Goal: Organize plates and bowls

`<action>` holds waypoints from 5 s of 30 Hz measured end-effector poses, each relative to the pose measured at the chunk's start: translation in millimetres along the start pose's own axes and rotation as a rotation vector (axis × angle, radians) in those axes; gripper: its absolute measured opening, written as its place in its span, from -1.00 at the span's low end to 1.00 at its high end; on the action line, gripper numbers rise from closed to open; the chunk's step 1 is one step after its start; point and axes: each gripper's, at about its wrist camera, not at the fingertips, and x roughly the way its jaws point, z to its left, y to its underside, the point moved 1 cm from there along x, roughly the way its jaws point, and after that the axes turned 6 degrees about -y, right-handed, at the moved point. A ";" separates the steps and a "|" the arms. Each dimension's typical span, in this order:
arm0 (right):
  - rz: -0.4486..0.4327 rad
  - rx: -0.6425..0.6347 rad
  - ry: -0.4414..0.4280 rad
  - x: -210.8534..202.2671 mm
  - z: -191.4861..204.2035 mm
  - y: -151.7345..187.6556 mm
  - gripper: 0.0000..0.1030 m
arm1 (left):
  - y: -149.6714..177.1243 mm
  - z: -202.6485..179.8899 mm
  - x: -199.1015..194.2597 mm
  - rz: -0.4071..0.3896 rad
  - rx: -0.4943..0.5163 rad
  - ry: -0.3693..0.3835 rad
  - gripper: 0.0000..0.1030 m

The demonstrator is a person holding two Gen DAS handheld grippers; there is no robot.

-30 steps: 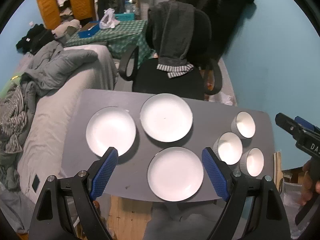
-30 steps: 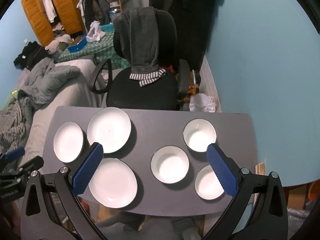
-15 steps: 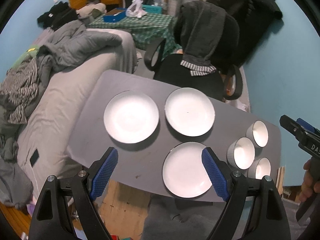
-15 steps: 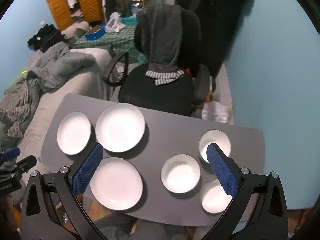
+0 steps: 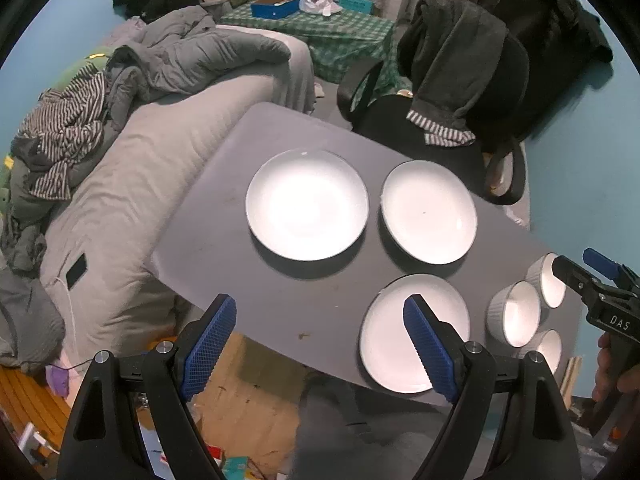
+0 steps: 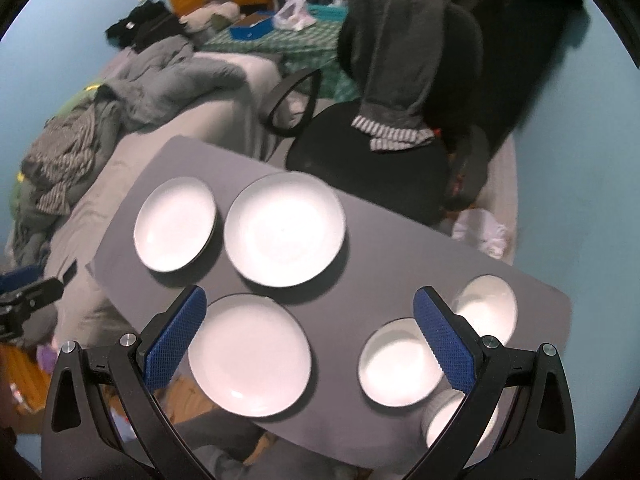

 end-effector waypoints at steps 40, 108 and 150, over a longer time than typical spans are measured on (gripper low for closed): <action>0.338 -0.022 -0.158 161.3 -8.7 76.4 0.77 | 49.2 -59.8 145.5 0.166 0.218 0.023 0.69; 0.521 0.043 -0.249 171.1 -28.6 91.6 -0.60 | 65.6 -69.4 203.8 0.414 0.132 0.252 -0.74; 0.448 0.143 -0.262 144.3 -72.0 44.0 -0.68 | -8.0 -84.5 179.4 0.363 0.156 0.258 -0.74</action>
